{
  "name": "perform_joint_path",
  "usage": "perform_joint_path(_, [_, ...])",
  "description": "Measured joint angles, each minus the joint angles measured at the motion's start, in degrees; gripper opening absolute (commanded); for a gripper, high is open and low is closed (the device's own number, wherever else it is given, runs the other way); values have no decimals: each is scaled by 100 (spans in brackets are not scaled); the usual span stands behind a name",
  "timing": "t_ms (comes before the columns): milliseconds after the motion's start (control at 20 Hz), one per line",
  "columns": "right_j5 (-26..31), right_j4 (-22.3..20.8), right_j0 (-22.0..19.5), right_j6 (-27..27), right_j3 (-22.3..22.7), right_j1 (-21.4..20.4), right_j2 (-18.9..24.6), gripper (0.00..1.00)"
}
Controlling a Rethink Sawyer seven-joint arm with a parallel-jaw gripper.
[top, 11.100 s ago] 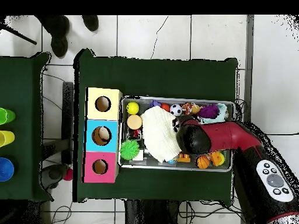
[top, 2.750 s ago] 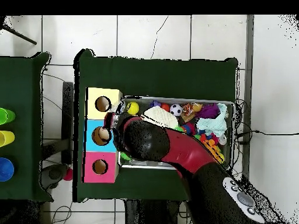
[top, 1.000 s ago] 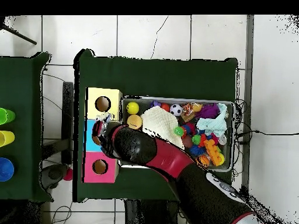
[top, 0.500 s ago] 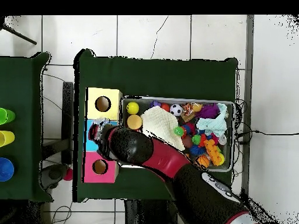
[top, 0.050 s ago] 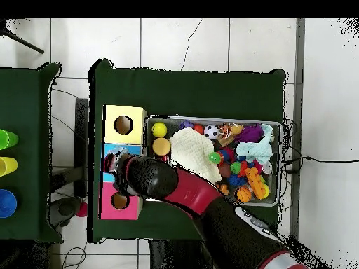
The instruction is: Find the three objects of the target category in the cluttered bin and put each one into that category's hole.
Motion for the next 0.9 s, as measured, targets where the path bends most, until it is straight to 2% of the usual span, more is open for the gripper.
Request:
perform_joint_path(750, [4,2,179,0,0,194,-461,0])
perform_joint_path(800, [8,1,215,0,1,194,-513,100])
perform_joint_path(900, [5,2,236,0,0,194,-532,100])
